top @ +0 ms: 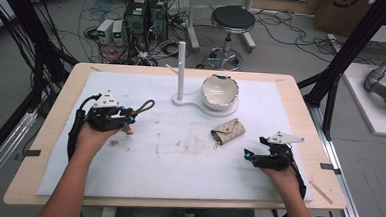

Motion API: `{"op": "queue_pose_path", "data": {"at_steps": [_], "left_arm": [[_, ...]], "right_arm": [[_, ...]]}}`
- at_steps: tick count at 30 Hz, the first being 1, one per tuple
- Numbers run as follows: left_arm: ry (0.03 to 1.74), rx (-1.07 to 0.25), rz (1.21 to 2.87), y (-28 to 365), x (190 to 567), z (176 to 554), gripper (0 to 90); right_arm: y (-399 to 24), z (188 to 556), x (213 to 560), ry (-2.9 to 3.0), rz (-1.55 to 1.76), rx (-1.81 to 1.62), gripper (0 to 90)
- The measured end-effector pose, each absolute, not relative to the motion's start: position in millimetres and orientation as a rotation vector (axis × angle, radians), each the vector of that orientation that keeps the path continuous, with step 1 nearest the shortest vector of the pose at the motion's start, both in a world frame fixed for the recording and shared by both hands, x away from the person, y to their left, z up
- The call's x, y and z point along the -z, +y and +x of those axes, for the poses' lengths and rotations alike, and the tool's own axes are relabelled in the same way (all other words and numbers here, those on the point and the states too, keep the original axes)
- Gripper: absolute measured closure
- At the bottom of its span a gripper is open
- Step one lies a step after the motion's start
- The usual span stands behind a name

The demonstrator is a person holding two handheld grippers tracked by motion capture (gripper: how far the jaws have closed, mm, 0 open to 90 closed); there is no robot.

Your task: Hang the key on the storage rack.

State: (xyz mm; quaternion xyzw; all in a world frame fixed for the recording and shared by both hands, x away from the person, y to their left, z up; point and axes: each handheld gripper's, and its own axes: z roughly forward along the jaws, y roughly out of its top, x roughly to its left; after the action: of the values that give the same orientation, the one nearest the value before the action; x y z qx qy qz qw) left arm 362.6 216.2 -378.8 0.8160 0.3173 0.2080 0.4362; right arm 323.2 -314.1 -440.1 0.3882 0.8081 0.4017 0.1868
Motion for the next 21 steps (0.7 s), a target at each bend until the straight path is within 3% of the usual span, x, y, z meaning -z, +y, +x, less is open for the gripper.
{"op": "queue_pose_path", "data": {"at_steps": [21], "left_arm": [[0.652, -0.664, 2.031, 155.2, 278.6, 396.5, 70.8]], "right_arm": [[-312.8, 324.5, 439.6, 2.278, 1.089, -1.136, 18.2]]}}
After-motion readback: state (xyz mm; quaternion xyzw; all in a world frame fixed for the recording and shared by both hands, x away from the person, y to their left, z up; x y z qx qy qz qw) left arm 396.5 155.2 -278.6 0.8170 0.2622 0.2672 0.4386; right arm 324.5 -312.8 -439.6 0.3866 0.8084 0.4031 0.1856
